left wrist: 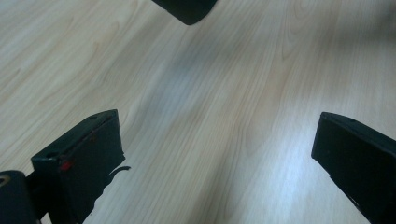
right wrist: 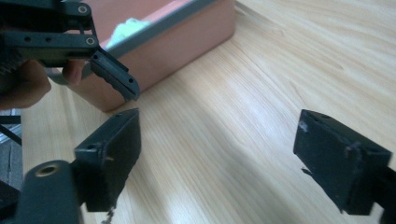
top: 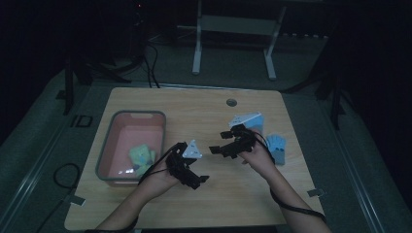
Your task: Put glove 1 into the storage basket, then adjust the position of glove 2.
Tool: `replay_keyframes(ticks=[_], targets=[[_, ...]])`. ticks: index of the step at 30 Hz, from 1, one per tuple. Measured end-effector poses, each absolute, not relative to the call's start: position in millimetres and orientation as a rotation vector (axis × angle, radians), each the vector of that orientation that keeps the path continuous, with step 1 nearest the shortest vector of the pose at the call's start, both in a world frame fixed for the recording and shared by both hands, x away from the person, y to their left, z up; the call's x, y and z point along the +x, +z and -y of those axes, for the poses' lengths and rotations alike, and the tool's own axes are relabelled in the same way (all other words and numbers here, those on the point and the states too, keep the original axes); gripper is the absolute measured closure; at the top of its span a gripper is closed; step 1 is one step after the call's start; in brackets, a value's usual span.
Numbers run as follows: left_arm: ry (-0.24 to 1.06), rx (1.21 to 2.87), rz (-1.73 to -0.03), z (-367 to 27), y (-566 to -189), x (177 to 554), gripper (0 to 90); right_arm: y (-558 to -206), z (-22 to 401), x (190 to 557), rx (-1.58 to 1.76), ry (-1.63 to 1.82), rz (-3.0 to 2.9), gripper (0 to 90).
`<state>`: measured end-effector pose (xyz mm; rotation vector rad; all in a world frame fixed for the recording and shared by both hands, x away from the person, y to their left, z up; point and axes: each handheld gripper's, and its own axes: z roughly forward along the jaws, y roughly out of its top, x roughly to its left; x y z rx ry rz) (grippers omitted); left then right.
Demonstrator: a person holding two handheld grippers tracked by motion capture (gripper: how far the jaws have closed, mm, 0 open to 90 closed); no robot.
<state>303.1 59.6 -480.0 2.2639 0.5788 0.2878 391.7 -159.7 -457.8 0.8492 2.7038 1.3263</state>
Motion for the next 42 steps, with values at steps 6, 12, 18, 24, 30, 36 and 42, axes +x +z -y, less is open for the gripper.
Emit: replay_keyframes(ticks=[6,12,18,24,30,36,42], targets=[[0.308,2.243,-0.566,-47,-499,299,2.5,-470,181,390,0.911,1.33,-2.689,13.7],[0.283,2.231,-0.57,-39,-520,294,2.5,-482,204,386,0.913,1.325,-2.616,27.1],[0.29,2.23,-0.564,-35,-535,288,2.5,-490,232,389,0.951,1.242,-2.54,40.0],[0.319,2.202,-0.589,-42,-543,284,2.6,-496,257,397,1.01,1.193,-2.486,42.3],[0.315,2.185,-0.617,-49,-550,280,2.5,-498,277,411,1.101,1.154,-2.417,47.9],[0.34,2.166,-0.632,-53,-554,276,2.6,-496,293,428,1.17,1.098,-2.35,51.9],[0.29,2.153,-0.624,-60,-556,277,2.6,-499,303,451,1.249,1.074,-2.332,50.6]])
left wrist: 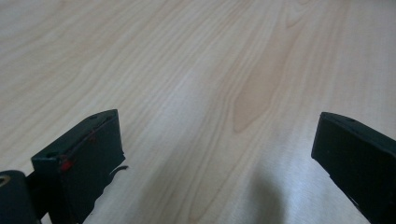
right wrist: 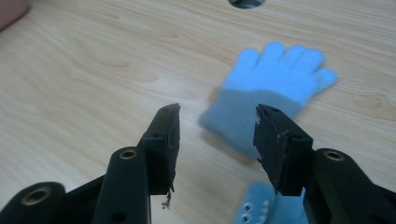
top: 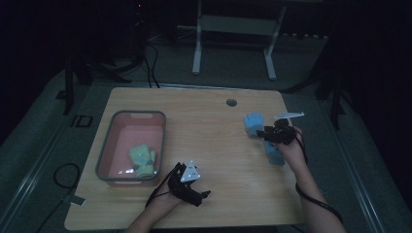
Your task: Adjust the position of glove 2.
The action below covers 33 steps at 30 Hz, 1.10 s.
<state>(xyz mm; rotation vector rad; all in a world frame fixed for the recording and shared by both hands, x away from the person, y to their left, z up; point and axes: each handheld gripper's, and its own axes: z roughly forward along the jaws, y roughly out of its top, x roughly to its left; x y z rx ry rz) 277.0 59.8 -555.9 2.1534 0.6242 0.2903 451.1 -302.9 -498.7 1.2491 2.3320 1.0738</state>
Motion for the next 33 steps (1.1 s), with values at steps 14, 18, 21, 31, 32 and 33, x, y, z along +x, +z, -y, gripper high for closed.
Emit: replay_keyframes(ticks=[14,18,21,31,32,33], targets=[[0.32,2.123,-0.624,-63,-559,275,2.5,-520,294,501,1.347,0.94,-2.32,55.8],[0.312,2.104,-0.631,-65,-558,275,2.6,-523,288,508,1.321,0.93,-2.305,57.1],[0.306,2.103,-0.63,-66,-559,274,2.5,-528,285,513,1.318,0.922,-2.298,58.1],[0.295,2.11,-0.62,-65,-561,275,2.6,-544,281,515,1.316,0.875,-2.304,63.6],[0.296,2.112,-0.619,-65,-561,275,2.6,-544,281,514,1.318,0.875,-2.295,68.4],[0.3,2.113,-0.617,-65,-561,275,2.6,-544,281,514,1.318,0.875,-2.295,68.4]])
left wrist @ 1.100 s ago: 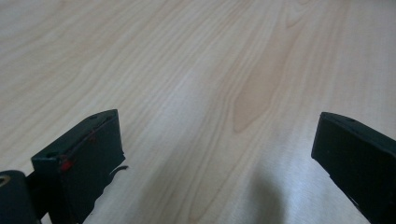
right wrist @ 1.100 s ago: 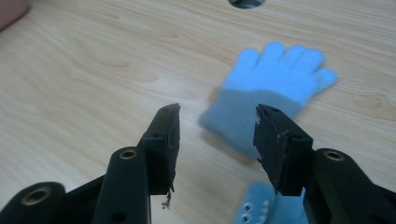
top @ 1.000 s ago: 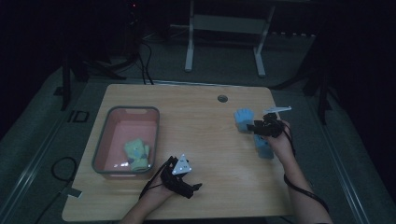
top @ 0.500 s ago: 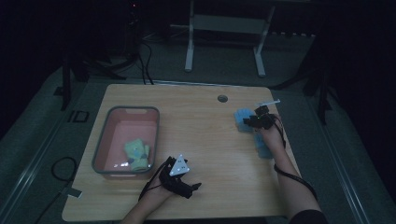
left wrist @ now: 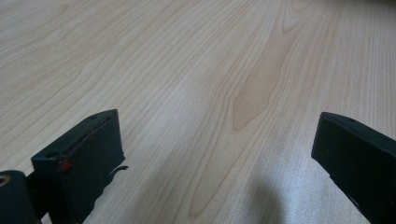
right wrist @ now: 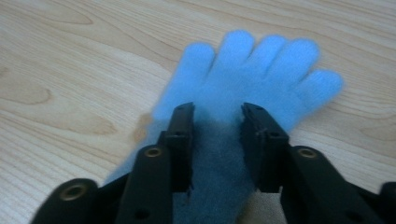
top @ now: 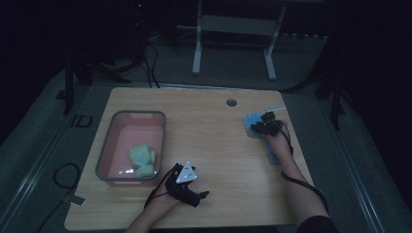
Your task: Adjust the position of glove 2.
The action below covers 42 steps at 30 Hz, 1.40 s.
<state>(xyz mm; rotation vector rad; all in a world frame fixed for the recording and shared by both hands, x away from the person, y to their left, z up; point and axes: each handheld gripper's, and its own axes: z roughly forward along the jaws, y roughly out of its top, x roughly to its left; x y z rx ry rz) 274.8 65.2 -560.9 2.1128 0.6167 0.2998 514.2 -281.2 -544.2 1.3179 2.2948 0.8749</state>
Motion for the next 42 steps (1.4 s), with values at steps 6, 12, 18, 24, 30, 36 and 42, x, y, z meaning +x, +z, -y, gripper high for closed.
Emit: replay_keyframes(ticks=[6,12,18,24,30,36,42], targets=[[0.301,2.115,-0.62,-65,-562,275,2.6,-542,273,512,1.321,0.831,-2.303,83.6],[0.297,2.113,-0.621,-66,-561,275,2.6,-530,269,506,1.326,0.818,-2.321,86.7],[0.301,2.114,-0.62,-66,-561,275,2.5,-508,267,495,1.344,0.892,-2.275,86.7],[0.306,2.116,-0.624,-66,-562,275,2.6,-476,252,471,1.304,0.961,-2.254,86.9],[0.306,2.113,-0.629,-66,-562,275,2.6,-458,240,446,1.265,1.023,-2.249,87.0],[0.304,2.115,-0.623,-65,-562,275,2.6,-447,223,407,1.233,1.067,-2.249,87.0],[0.329,2.11,-0.616,-66,-561,274,2.6,-451,212,380,1.233,1.091,-2.251,87.0]])
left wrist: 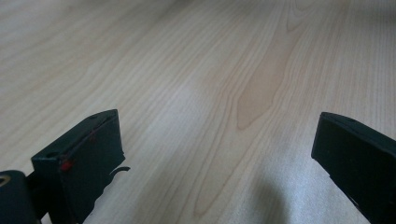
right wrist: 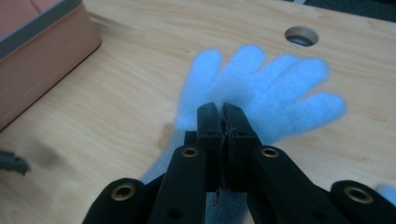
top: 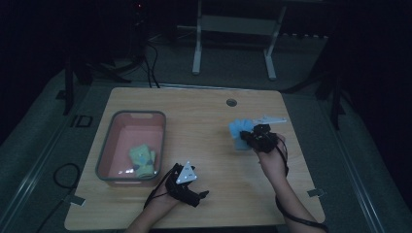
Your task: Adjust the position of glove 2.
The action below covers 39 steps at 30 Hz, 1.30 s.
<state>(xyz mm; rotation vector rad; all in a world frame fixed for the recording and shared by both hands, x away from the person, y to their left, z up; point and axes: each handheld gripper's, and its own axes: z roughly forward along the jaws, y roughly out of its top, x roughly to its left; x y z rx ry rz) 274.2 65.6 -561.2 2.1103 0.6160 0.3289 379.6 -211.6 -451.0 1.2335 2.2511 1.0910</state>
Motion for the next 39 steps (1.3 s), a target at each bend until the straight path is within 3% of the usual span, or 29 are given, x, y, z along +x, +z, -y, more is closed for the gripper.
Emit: replay_keyframes(ticks=[12,29,32,34,39], targets=[[0.337,2.108,-0.609,-65,-561,273,2.6,-481,191,345,1.256,1.127,-2.304,86.9],[0.349,2.13,-0.593,-63,-562,272,2.6,-524,178,345,1.311,1.005,-2.359,86.0],[0.354,2.136,-0.587,-63,-562,272,2.6,-531,178,346,1.324,0.98,-2.364,84.0],[0.343,2.137,-0.584,-62,-563,272,2.6,-539,178,347,1.327,0.944,-2.387,74.4],[0.34,2.137,-0.581,-62,-562,271,2.6,-545,176,345,1.3,0.921,-2.397,68.3]])
